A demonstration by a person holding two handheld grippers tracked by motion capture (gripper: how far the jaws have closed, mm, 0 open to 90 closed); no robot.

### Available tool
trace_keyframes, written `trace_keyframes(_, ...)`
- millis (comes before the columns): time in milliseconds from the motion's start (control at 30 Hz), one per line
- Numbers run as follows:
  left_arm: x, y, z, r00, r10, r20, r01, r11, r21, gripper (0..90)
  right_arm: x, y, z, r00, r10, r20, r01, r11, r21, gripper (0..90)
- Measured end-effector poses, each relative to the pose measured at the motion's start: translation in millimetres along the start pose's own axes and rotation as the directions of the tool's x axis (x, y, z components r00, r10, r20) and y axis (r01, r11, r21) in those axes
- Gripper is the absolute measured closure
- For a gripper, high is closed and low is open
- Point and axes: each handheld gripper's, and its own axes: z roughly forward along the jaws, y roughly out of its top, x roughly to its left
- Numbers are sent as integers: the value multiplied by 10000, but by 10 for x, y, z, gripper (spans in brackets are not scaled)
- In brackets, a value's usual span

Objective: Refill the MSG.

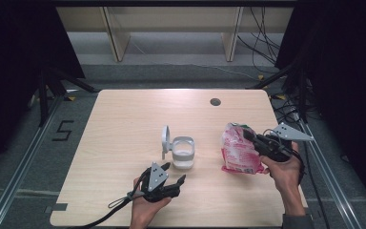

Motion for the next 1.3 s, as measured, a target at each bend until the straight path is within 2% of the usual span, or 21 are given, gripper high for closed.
trace_keyframes(33,3,0,-1,10000,-16,-30,16,10000,-17,313,5,-9,-11,9996,20,278,-25,9998,189,900)
trace_keyframes(67,-4,-4,1,9998,-209,-43,209,9998,-60,313,-15,-16,-4,9996,-144,230,142,9998,127,900)
trace_keyframes(100,-4,-6,1,9994,-327,-62,326,9994,-88,313,-4,-24,-12,9996,35,281,-42,9997,237,900)
trace_keyframes(267,16,-2,-18,9991,-395,-165,394,9992,-57,313,-36,-66,21,9988,-20,494,16,10000,88,900)
trace_keyframes(333,25,1,-25,9992,-329,-214,328,9995,-44,313,-43,-80,7,9987,187,465,-207,9988,437,900)
trace_keyframes(400,32,0,-23,9990,-381,-213,381,9993,-35,313,-55,-101,10,9980,365,518,-388,9982,451,900)
trace_keyframes(433,36,-1,-21,9992,-362,-186,361,9993,-37,313,-82,-112,20,9985,173,518,-195,9990,411,900)
trace_keyframes(533,44,-8,-17,9993,-343,-128,344,9994,10,312,-91,-139,16,9972,594,452,-616,9969,488,900)
trace_keyframes(567,46,-8,-19,9993,-332,-145,333,9994,19,313,-116,-149,28,9982,285,534,-307,9987,405,900)
trace_keyframes(633,47,-5,-24,9992,-342,-221,342,9994,21,313,-113,-172,31,9968,467,654,-501,9974,520,900)
trace_keyframes(700,60,-4,-19,9991,-389,-137,388,9992,-58,313,-140,-197,44,9974,310,651,-353,9972,662,900)
trace_keyframes(733,63,-2,-25,9990,-419,-158,418,9991,-57,313,-136,-222,56,9969,542,571,-580,9961,665,900)
trace_keyframes(767,70,0,-28,9991,-391,-160,390,9992,-48,313,-156,-235,68,9981,324,524,-358,9971,669,900)
trace_keyframes(800,73,3,-36,9989,-411,-218,411,9992,23,312,-157,-244,69,9980,308,556,-354,9960,826,900)
trace_keyframes(833,79,4,-37,9987,-445,-232,446,9990,20,312,-133,-259,76,9957,691,609,-745,9929,924,900)
trace_keyframes(967,102,5,-43,9986,-455,-284,454,9990,-49,313,-162,-301,103,9969,462,633,-528,9928,1075,900)
trace_keyframes(1100,123,3,-46,9982,-500,-331,496,9987,-116,312,-148,-359,138,9956,648,684,-744,9860,1495,899)
trace_keyframes(1133,128,3,-47,9983,-487,-318,484,9988,-113,312,-166,-385,169,9971,461,606,-543,9884,1421,899)
trace_keyframes(1200,137,3,-57,9982,-479,-363,477,9989,-43,311,-138,-403,175,9946,763,709,-868,9833,1597,897)
trace_keyframes(1267,147,3,-62,9977,-506,-445,505,9987,-29,311,-146,-418,196,9961,379,791,-503,9855,1619,895)
trace_keyframes(1300,154,2,-61,9977,-515,-430,513,9987,-69,310,-126,-424,192,9948,524,876,-679,9805,1842,894)
